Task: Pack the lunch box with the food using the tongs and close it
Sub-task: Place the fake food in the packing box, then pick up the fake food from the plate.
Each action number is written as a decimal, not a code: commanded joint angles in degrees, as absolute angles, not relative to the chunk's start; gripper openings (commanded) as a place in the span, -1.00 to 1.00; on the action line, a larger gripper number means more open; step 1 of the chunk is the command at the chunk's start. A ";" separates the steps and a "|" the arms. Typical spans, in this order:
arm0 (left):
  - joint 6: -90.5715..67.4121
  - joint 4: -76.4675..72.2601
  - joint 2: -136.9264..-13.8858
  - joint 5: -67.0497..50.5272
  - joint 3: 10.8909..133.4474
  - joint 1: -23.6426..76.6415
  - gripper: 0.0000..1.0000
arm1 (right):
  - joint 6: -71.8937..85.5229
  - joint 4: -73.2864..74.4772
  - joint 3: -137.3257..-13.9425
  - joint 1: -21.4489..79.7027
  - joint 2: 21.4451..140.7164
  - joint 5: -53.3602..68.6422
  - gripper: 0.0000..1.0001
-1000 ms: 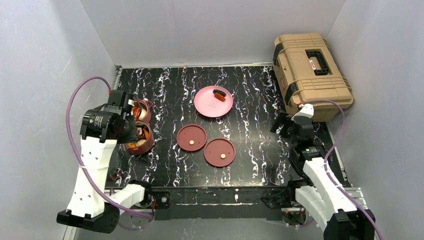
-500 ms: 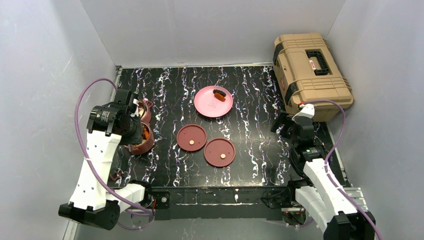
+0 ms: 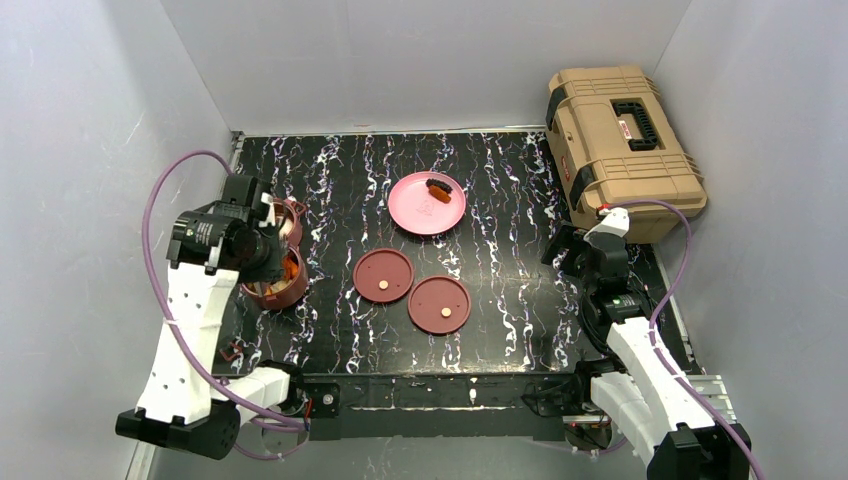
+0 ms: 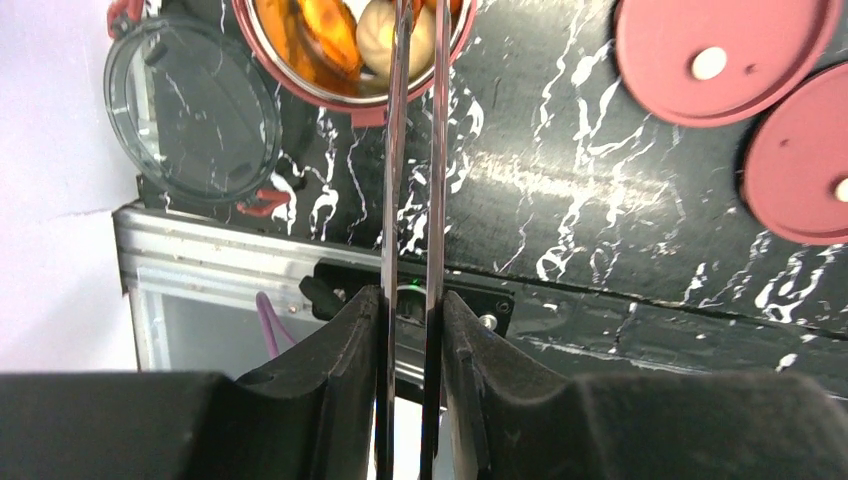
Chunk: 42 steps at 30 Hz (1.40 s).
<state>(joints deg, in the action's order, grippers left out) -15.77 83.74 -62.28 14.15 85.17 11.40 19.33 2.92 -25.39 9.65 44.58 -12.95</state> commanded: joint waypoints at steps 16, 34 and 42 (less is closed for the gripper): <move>-24.87 57.78 -81.22 3.42 94.85 32.26 -0.48 | 18.98 1.82 -26.10 9.58 42.95 -13.79 1.00; -35.15 40.07 -98.47 4.79 94.39 36.12 -0.37 | 19.61 1.32 -25.44 9.56 41.89 -12.49 1.00; -36.43 39.13 -102.29 6.00 95.52 36.12 -0.31 | 19.69 1.32 -25.31 9.58 41.53 -12.38 1.00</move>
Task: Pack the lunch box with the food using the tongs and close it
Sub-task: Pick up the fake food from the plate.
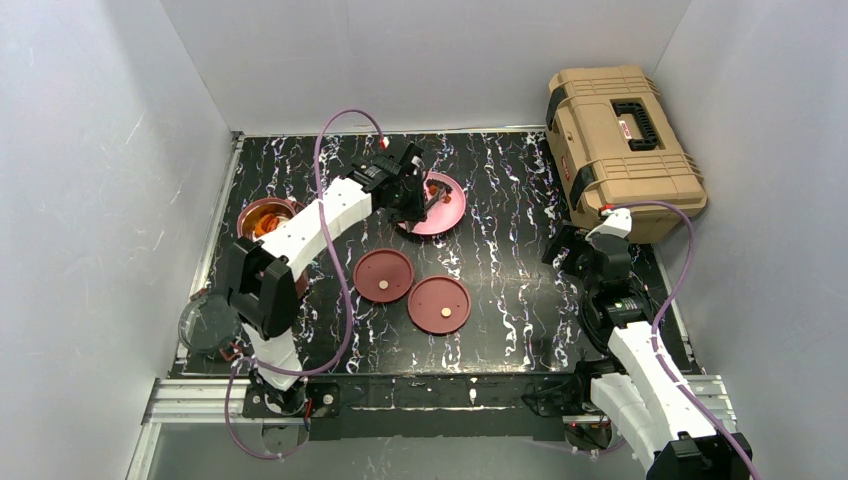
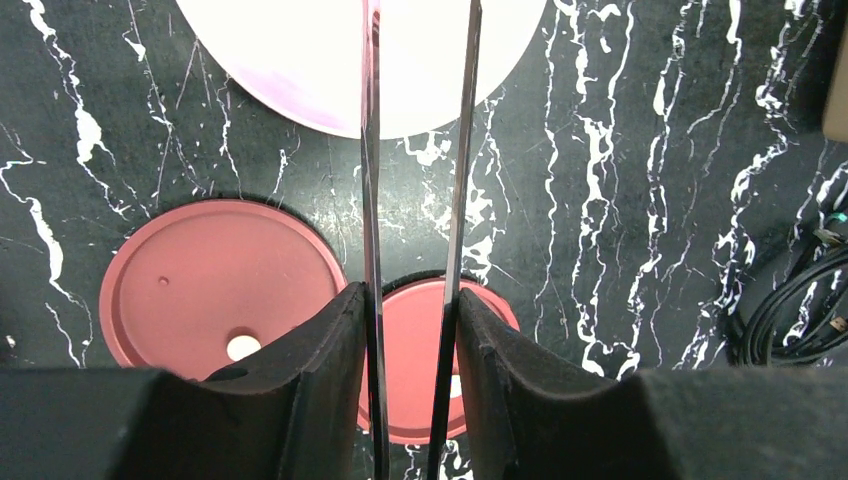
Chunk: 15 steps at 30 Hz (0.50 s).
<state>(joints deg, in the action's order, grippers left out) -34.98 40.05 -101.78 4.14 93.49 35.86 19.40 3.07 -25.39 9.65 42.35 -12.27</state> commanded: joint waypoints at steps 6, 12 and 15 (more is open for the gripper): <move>-36.57 38.51 -104.84 5.08 97.11 36.12 -0.28 | 19.90 1.06 -25.18 9.58 41.70 -12.03 1.00; -36.20 37.18 -106.67 4.60 98.18 36.12 -0.26 | 20.00 0.72 -24.98 9.58 41.83 -11.59 1.00; -35.78 37.18 -108.04 4.27 99.19 36.11 -0.25 | 20.08 0.57 -24.96 9.58 42.03 -11.35 1.00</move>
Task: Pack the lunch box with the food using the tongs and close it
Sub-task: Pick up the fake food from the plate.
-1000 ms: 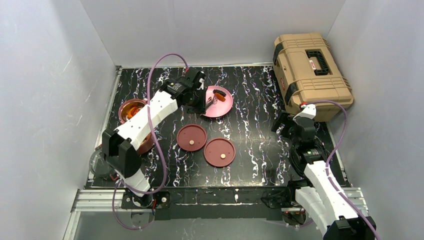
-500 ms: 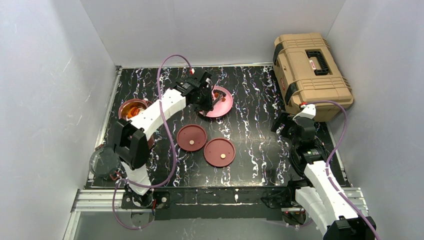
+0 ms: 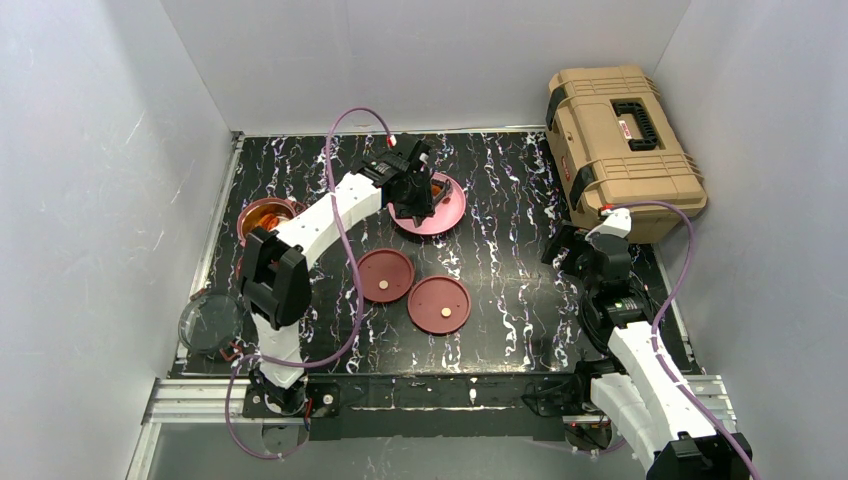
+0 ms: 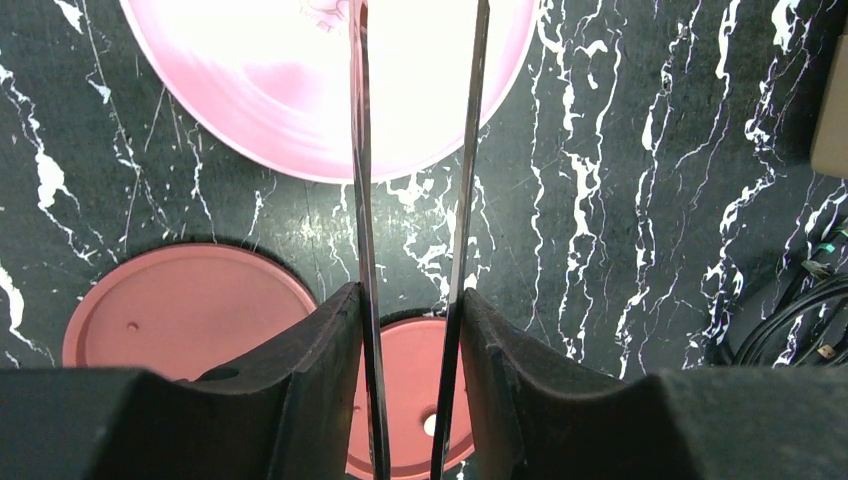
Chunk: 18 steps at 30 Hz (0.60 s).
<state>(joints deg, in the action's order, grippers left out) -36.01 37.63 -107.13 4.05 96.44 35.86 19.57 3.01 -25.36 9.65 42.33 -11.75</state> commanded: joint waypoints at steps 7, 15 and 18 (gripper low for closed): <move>-35.22 37.30 -110.70 3.26 100.91 36.12 -0.24 | 20.21 0.53 -24.82 9.58 42.15 -11.14 1.00; -33.64 39.73 -108.08 5.35 99.20 36.12 -0.43 | 20.41 0.53 -24.70 9.57 42.21 -11.01 1.00; -32.62 41.26 -107.70 6.35 98.69 36.12 -0.46 | 20.48 0.53 -24.70 9.57 42.54 -11.05 1.00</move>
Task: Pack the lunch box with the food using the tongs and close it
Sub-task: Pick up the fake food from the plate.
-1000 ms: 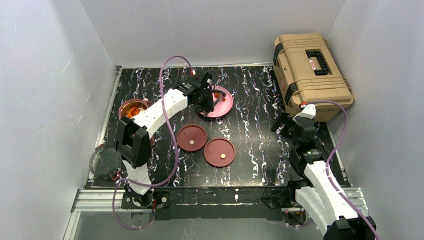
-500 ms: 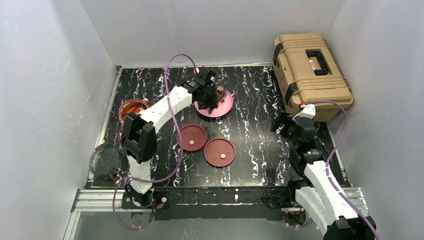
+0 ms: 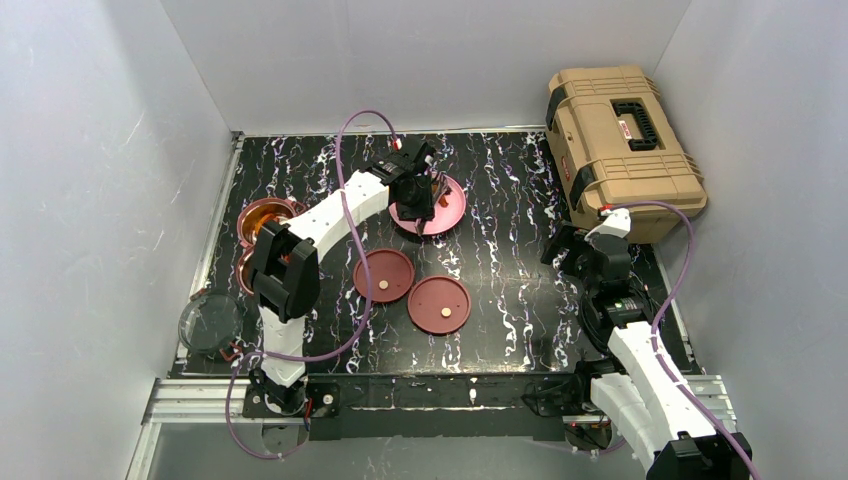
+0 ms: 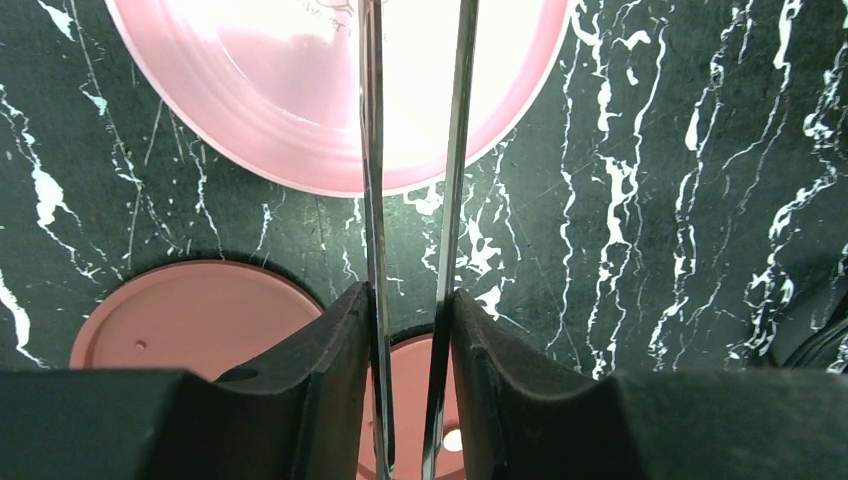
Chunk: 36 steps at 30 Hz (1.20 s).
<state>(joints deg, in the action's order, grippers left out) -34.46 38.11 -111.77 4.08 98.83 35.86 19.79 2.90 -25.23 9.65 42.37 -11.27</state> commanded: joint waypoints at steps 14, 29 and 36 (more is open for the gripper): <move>-26.12 44.63 -102.76 5.08 95.42 36.12 -0.50 | 20.39 0.53 -24.79 9.53 43.27 -11.50 1.00; -28.56 42.89 -97.71 2.53 89.89 36.08 -0.66 | 20.35 0.53 -24.87 9.58 43.09 -11.60 1.00; -29.55 40.79 -93.40 2.38 88.62 36.12 -0.75 | 20.30 0.53 -24.87 9.58 43.06 -11.53 1.00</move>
